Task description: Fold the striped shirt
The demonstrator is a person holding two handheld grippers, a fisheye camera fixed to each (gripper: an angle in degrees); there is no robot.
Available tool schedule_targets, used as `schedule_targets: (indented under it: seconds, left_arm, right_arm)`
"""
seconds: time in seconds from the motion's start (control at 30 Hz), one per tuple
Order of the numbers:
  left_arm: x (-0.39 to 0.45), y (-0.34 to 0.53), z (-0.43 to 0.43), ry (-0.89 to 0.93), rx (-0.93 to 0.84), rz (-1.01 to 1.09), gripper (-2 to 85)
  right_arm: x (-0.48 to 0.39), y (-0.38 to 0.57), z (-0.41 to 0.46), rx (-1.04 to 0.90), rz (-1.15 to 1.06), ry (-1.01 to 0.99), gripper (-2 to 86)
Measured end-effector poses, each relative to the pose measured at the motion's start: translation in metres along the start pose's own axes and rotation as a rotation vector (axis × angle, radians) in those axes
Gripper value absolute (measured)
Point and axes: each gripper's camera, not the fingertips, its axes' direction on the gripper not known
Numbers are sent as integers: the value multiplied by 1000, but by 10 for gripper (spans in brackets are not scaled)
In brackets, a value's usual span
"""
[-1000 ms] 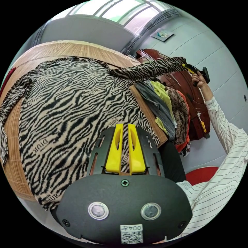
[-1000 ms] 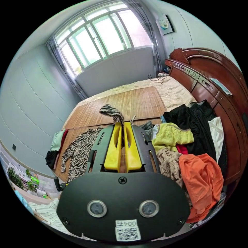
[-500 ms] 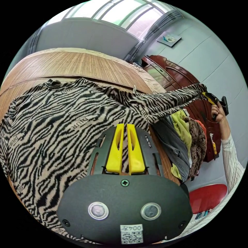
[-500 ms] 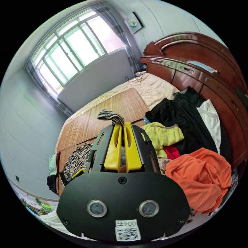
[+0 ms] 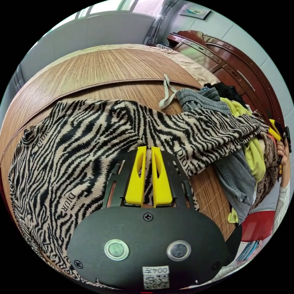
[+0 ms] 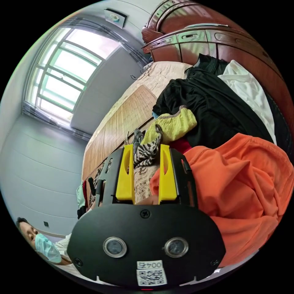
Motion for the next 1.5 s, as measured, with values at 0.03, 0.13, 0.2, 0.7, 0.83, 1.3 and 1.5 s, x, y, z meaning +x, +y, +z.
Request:
schedule_targets:
  seconds: [0.03,0.13,0.2,0.7,0.83,1.3,1.5]
  left_arm:
    - [-2,1,-2,1,7,-6,23]
    - [-7,8,-20,13,85,-37,17]
    - [-10,15,-36,44,130,-55,13]
    - [-106,243,-154,205,267,-296,6]
    - [-127,297,-178,212,266,-378,7]
    - [-189,362,-240,282,294,-409,5]
    - [-218,388,-273,308,352,-402,5]
  right_arm:
    - [-1,-3,-3,5,-11,14,135]
    - [-10,-23,-1,-63,-59,93,147]
    - [-13,-41,8,-129,-43,240,151]
    - [23,-80,-23,-167,100,59,4]
    - [-27,-88,-56,-104,16,30,-2]
    - [-402,-41,-76,-125,-469,31,-2]
    - [-527,20,-19,-184,-600,74,-2]
